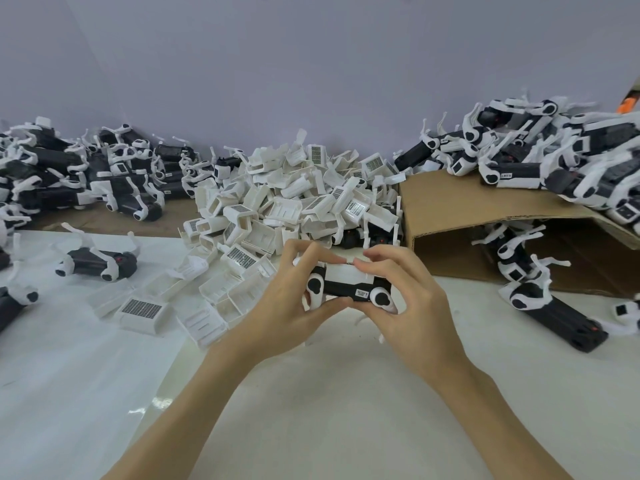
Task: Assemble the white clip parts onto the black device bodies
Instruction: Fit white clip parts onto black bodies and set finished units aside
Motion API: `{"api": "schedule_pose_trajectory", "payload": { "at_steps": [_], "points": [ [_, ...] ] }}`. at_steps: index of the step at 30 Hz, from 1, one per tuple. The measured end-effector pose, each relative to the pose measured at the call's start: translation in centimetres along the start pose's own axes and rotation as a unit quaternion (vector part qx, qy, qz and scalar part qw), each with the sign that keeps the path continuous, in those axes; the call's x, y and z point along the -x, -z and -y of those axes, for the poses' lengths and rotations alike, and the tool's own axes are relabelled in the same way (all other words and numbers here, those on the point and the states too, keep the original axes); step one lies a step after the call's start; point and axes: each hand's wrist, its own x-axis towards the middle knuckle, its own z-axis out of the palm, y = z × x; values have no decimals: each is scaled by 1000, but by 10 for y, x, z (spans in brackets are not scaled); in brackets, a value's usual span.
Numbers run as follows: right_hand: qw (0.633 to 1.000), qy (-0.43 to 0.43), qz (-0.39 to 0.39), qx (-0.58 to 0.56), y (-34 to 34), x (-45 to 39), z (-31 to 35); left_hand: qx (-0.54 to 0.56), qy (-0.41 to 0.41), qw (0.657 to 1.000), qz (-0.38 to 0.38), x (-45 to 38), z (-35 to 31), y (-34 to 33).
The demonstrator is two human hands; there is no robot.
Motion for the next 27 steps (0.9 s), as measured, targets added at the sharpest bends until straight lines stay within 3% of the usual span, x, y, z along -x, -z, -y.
{"api": "schedule_pose_trajectory", "payload": {
  "at_steps": [10,13,15,17,19,22,24,27],
  "points": [
    [1000,-17,-9,0,-8,1,4,36,15,999,-13,-2,4,2],
    [994,-69,58,-56,-8,2,5,5,-35,999,-37,-3,4,2],
    [962,-125,149,-190,-1,0,3,-78,-109,990,-40,-4,2,4],
    [903,-209,188,-324,10,-5,1,-185,-202,961,-18,-4,2,7],
    [881,-253,200,-347,21,-9,-7,-232,-256,938,-16,-4,2,6],
    [859,-265,278,-339,32,-8,-18,-267,-279,922,-35,-4,0,2],
    [870,-258,275,-317,34,-7,-19,-272,-260,926,-42,-4,3,1],
    [947,-208,159,-185,25,-7,-14,-152,-115,982,-9,-1,6,2]
  ]
}}
